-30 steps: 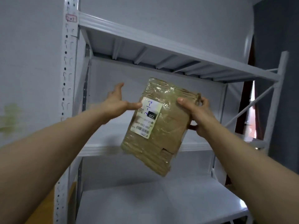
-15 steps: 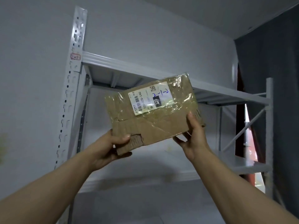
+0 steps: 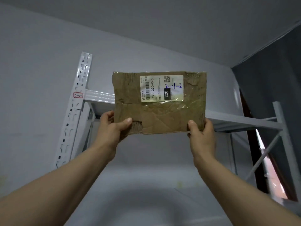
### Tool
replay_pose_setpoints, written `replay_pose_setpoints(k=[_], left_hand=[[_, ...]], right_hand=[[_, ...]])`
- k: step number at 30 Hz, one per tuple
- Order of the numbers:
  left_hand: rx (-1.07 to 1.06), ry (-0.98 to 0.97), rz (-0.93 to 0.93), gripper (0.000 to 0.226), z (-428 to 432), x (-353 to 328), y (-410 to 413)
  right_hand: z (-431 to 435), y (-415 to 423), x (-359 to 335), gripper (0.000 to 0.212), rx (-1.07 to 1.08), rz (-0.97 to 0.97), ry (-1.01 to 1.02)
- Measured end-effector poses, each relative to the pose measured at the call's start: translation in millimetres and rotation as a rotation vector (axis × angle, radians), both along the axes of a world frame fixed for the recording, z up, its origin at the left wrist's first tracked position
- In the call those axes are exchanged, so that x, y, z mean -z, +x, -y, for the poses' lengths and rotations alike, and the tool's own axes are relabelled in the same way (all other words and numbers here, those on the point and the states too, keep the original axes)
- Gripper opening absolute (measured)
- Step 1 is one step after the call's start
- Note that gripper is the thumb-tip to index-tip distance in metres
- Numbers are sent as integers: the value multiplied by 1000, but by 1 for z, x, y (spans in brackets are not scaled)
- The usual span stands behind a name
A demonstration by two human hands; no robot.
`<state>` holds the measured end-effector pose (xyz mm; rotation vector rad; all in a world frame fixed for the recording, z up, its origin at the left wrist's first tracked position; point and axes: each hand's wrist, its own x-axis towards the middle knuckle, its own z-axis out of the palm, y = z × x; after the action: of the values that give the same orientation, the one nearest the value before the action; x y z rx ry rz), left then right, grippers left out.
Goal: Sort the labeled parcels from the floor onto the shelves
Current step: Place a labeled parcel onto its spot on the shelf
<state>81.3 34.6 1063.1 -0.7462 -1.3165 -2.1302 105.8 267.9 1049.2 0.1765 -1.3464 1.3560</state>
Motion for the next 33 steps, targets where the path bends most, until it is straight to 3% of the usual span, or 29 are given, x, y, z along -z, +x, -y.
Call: replay_pose_setpoints(k=[4,10,13,16,19,25,30,33], left_hand=[[-52,14,-57,45,-19,-33,-19],[-205,19,-97,69,-53,-87,-49],[-265,31,-103,61,-70,-116,-61],[-293,-51,-140,46,-88,-136,-69],[-289,-132,-182,49,-104,-148,-79],[-490,-417,-126,49,-132,-161,-116],[-530,-413,-98,83,-155,-175,-143],[-683,-524,-3,81,-163,-175,-158]], right_hand=[[-18,-12,-32,44,43,-46,89],[-59,-48,-94,43,38,-109,187],[-82,-76,-127,41,50,-122,194],[-103,-101,-149,44,68,-125,212],[-127,-129,-160,43,64,-126,227],[-166,-182,-178,38,118,-68,248],[-188,-202,-198,32,210,29,360],[-192,-214,-204,32,258,149,448]])
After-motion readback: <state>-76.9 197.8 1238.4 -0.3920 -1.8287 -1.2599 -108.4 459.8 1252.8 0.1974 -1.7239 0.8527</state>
